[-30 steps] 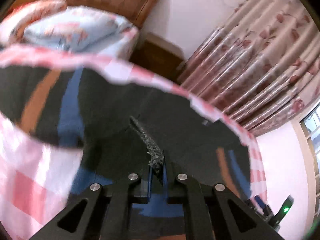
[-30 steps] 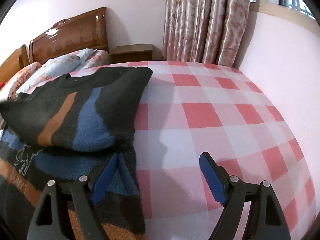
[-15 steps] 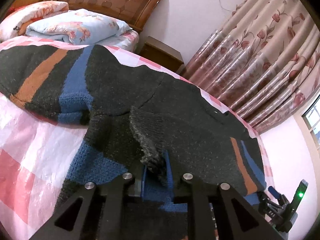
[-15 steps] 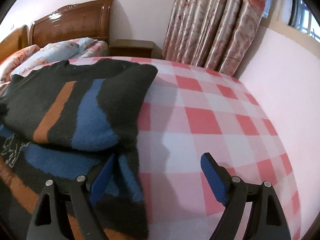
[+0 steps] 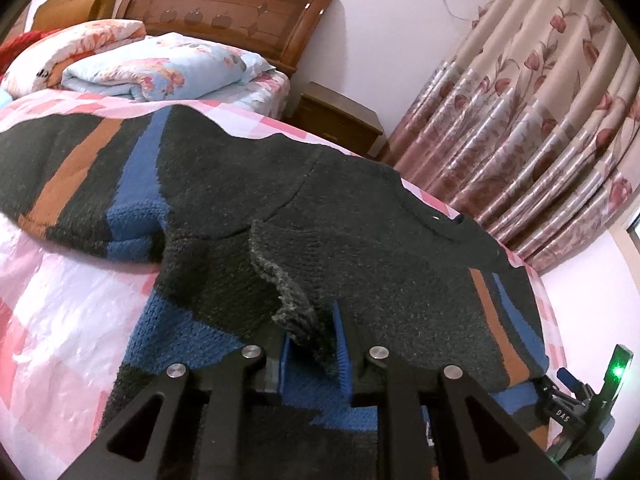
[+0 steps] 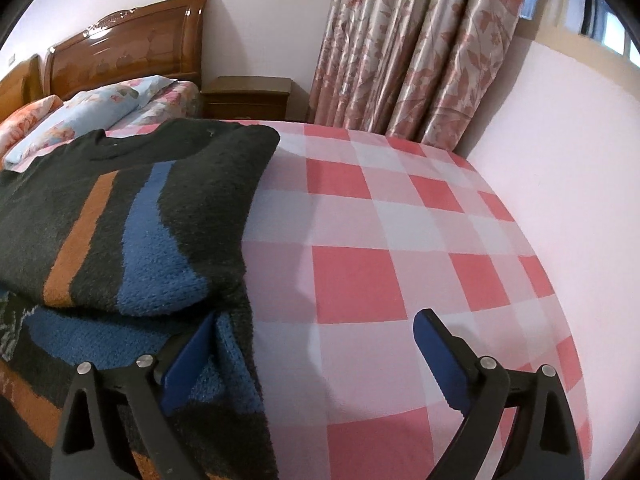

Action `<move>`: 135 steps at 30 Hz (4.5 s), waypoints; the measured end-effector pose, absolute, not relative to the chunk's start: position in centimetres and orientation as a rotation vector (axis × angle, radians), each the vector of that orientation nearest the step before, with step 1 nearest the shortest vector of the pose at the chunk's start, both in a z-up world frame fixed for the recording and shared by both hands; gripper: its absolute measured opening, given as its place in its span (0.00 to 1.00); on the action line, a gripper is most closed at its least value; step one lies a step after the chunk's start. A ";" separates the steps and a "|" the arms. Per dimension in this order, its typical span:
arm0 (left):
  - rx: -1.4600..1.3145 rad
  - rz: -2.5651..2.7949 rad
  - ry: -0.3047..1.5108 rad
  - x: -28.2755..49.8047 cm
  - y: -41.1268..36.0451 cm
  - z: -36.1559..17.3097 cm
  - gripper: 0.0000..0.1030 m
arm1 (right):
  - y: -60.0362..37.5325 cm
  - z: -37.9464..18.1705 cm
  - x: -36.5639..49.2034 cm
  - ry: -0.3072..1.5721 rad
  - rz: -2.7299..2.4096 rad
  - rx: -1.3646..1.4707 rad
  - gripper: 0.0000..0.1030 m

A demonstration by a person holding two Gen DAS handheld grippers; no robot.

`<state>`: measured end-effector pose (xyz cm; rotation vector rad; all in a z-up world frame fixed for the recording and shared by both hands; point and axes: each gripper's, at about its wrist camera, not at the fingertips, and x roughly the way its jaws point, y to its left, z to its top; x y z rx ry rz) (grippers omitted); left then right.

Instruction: Fold small clothes

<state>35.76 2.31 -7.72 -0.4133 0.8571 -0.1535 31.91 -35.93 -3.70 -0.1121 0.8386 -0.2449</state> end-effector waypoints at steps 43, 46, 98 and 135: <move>-0.529 -0.212 0.838 35.5 3.8 -8.3 0.23 | -32.0 -1.4 51.5 0.994 0.028 -0.178 1.00; -0.531 -0.212 0.837 35.5 3.7 -8.3 0.24 | -32.2 0.6 46.5 0.893 0.065 -0.156 1.00; -0.940 -0.217 0.402 32.8 18.7 1.7 0.09 | -27.1 -3.8 31.8 0.826 0.009 -0.218 1.00; -0.236 -0.187 0.843 36.1 6.7 -6.1 0.26 | -28.4 -3.5 31.7 0.815 0.042 -0.138 1.00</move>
